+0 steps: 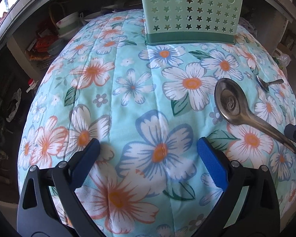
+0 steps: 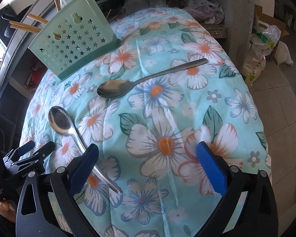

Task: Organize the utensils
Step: 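Lower the left tool onto the dark metal spoon's bowl and close it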

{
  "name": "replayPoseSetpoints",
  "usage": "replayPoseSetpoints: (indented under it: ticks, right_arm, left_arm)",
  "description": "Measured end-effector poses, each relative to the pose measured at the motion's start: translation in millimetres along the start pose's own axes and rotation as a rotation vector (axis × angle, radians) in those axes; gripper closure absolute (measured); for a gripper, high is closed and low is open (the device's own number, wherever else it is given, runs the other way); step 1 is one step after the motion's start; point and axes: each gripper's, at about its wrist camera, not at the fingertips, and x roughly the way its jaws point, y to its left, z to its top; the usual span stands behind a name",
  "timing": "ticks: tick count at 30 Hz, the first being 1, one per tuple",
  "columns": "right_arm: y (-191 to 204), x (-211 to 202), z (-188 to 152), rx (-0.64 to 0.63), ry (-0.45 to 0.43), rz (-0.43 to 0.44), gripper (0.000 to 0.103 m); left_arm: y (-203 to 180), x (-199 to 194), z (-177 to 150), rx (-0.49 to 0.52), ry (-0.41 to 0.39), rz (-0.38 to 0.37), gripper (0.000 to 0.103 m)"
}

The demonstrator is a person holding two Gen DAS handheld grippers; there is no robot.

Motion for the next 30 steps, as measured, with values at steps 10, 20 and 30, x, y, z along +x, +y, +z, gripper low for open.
replayPoseSetpoints:
  ticks: [10,20,30]
  right_arm:
    - [3.5,1.4,-0.9,-0.01,0.003,-0.024,0.006]
    - [3.5,1.8,-0.9,-0.021,0.015,-0.022,0.006]
    - [-2.7,-0.9,-0.9,-0.011,0.02,0.019,0.006]
  left_arm:
    - [-0.8,-1.2,-1.1,0.016,-0.001,-0.006,0.007]
    - [-4.6,-3.8,-5.7,0.048,-0.016,0.009,0.007]
    - [7.2,-20.8,2.6,0.049,-0.084,-0.097,0.007]
